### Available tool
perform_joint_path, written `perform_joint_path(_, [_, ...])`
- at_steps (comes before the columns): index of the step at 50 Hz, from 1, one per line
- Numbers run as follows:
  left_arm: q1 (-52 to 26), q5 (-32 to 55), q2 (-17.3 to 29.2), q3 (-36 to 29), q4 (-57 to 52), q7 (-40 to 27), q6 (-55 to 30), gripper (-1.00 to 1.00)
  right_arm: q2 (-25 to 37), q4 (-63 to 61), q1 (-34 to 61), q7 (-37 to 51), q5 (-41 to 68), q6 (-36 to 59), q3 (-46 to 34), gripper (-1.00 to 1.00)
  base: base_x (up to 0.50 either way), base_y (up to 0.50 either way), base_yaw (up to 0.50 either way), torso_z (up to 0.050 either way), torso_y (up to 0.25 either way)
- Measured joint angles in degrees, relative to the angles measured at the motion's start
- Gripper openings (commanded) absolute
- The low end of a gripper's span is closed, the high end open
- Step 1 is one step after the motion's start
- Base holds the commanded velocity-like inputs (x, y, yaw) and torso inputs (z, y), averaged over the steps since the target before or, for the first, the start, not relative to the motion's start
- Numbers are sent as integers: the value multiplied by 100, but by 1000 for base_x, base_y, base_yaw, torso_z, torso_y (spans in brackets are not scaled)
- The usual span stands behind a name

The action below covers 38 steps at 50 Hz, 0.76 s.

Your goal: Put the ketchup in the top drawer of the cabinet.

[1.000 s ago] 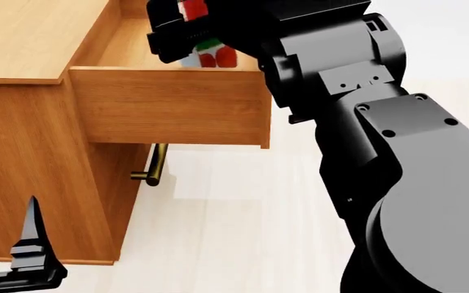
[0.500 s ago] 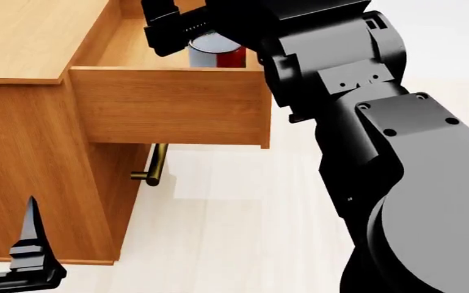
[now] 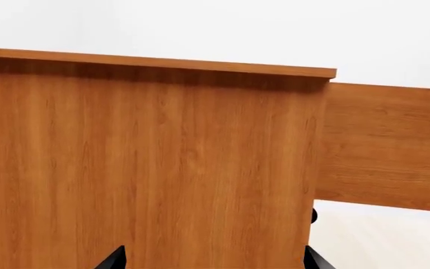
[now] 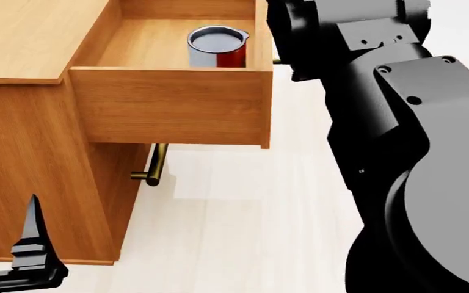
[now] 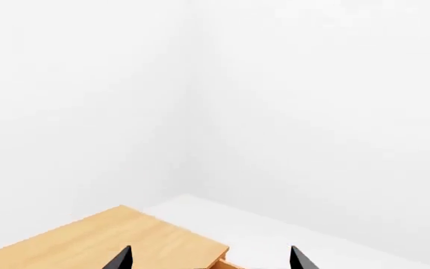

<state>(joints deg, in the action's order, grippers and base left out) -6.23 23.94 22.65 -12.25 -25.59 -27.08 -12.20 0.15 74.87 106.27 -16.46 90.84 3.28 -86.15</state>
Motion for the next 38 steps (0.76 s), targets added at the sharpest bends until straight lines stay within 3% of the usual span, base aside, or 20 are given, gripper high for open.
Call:
perform_joint_path(8, [-9, 4, 8, -14, -21, -18, -17, 100, 61, 6, 149, 201, 891, -872, -468, 100, 0, 0, 0, 0, 0])
perform_joint_path(20, [3, 19, 23, -11, -33, -34, -3, 100, 237, -69, 427, 290, 3051, -1928, -2334, 100, 0, 0, 0, 0, 0])
perform_joint_path(27, [6, 20, 31, -17, -24, -34, 14, 100, 957, -1423, 709, 853, 3415, -2760, -3045, 100, 0, 0, 0, 0, 0])
perform_joint_path(38, [3, 18, 47, -30, -35, -45, 19, 100, 2243, -3805, 1104, 2025, 3069, -3927, -3813, 100, 0, 0, 0, 0, 0])
